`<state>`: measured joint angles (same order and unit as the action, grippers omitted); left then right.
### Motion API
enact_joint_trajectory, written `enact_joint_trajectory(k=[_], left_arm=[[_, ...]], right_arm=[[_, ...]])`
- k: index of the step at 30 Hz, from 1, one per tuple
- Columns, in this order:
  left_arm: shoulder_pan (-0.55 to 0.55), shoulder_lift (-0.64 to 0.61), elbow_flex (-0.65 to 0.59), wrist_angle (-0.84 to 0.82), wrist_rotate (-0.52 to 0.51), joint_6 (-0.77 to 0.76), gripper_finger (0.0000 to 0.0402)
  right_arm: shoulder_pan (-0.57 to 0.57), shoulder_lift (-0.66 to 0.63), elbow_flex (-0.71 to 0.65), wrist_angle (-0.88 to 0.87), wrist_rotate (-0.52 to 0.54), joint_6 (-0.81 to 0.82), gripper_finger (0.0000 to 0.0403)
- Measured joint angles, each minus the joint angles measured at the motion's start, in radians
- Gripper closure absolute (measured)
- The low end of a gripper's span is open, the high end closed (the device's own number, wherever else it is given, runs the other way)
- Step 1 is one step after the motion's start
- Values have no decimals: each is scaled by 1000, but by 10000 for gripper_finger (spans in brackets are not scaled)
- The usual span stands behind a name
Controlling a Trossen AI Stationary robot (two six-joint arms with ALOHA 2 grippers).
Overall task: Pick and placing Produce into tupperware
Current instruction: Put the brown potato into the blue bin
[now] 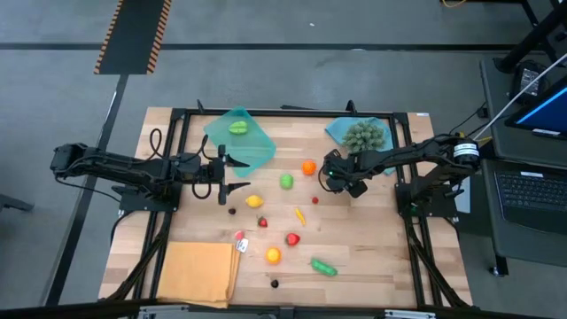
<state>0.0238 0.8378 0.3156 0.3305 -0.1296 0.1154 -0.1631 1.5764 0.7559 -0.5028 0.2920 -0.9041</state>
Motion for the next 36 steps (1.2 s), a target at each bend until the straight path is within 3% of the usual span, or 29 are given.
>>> enact_joint_trajectory(k=[36], left_arm=[[0,0,0,0,0,0,145]], right_arm=[[-11,0,0,-2,-69,322,126]])
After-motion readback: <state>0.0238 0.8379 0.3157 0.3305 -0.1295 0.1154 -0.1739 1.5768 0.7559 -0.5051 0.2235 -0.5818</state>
